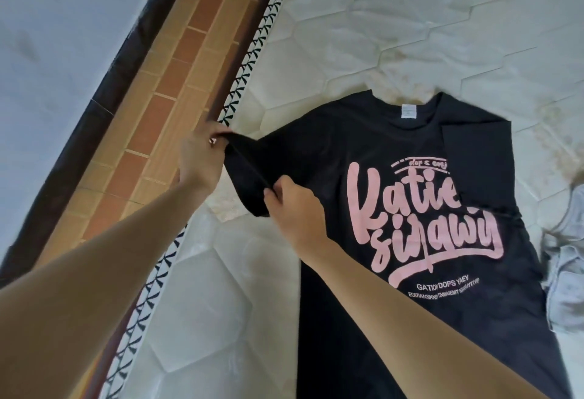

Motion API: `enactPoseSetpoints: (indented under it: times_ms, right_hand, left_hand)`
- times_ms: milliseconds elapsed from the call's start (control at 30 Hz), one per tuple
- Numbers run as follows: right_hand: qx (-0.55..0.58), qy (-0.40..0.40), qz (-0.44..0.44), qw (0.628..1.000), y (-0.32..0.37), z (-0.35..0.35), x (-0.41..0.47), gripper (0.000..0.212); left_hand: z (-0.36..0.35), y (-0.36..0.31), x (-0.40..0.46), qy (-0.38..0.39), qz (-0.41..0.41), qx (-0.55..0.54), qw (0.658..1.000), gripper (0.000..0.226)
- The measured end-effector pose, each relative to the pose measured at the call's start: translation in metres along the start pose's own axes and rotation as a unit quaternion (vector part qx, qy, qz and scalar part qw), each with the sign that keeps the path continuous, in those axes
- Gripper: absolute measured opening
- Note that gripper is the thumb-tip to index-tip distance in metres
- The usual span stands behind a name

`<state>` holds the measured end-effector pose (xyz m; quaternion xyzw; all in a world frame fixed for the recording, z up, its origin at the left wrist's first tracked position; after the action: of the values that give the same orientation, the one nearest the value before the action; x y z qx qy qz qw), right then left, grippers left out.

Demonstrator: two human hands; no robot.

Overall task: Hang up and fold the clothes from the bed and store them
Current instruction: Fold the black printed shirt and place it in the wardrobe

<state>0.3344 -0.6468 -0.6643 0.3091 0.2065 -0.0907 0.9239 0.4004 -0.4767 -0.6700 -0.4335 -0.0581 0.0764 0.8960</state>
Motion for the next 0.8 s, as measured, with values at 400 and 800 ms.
enactPoseSetpoints:
  times_ms: [400, 800]
  right_hand:
    - [-0.007, 0.076, -0.055, 0.996, 0.031, -0.066, 0.026, 0.024]
    - [0.003, 0.037, 0.000, 0.999, 0.014, -0.054, -0.008, 0.023]
  left_hand:
    - [-0.003, 0.048, 0.039, 0.054, 0.180, 0.016, 0.982, 0.039]
    - [0.001, 0.065, -0.024, 0.011, 0.317, -0.156, 0.935, 0.036]
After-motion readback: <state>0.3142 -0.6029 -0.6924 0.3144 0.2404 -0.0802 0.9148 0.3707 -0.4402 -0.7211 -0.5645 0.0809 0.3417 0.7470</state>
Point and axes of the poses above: each hand's wrist, its own x-axis towards the middle knuckle, its own z-axis out of the back of the hand, y = z × x, the point moved 5 cm from there along x, towards the middle knuckle, and after that the axes turned 10 degrees about -z, right-handed, at the moved point
